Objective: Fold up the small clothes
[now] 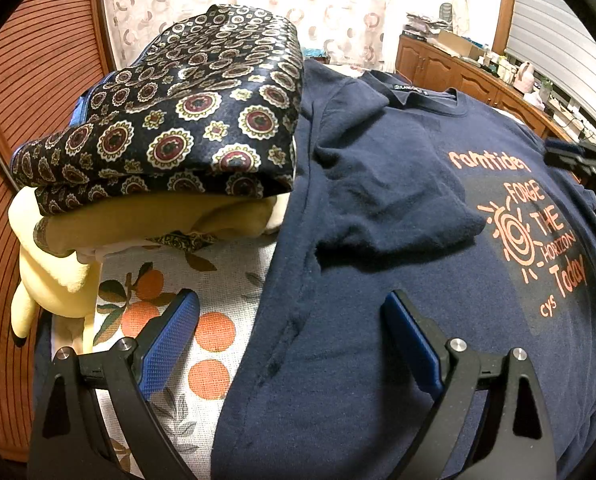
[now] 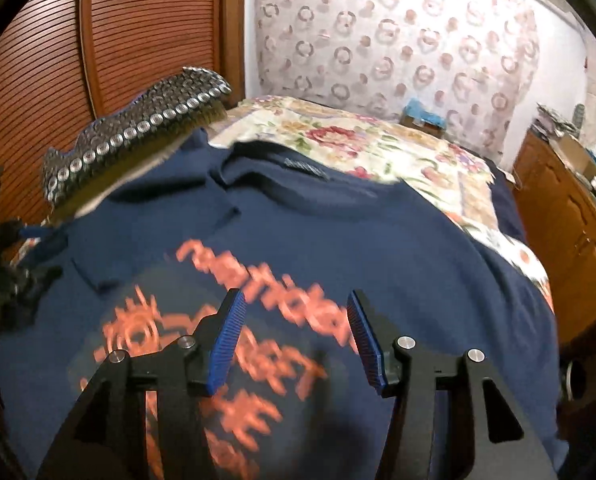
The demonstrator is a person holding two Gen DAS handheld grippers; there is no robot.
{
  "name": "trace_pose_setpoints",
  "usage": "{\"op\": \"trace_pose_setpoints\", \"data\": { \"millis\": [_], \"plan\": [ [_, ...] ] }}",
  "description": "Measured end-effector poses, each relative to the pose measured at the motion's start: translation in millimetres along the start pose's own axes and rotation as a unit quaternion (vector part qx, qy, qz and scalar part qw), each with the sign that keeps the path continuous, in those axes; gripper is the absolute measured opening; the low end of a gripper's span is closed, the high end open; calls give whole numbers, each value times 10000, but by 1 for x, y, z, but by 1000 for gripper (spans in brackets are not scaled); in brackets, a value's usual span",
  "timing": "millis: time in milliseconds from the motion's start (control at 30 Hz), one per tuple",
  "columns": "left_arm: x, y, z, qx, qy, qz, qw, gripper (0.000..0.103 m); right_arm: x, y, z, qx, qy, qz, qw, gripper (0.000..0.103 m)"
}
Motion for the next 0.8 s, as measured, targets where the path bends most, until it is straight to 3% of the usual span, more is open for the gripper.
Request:
{"op": "trace_pose_setpoints", "data": {
  "millis": [167,300,400,567,800],
  "plan": [
    [0,0,0,0,-2,-1,10000,94,-23,29,-9,178,143,-7,9997,56],
    [0,0,0,0,-3,0,10000,94,-46,43,-17,493,202,-146,9985,64],
    [3,1,3,-44,-77,69,9999,103,-64,61,-32,650,430,-198,9968,64],
    [3,3,6,-64,-93,83,9999,103,-86,88,-53,834,1024,-48,9912,64],
    [3,3,6,-62,-95,89,9999,103,-95,102,-67,1346,1378,15,9813,64]
  ]
}}
Point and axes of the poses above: each gripper's, at about its wrist camera, not at the fingertips, and x roughly the way its jaws point, z to its left, y to its underside, the point moved 8 cm from there along x, roughly the way its jaws point, and after that the axes turned 5 degrees about -y, right-handed, at the moved point
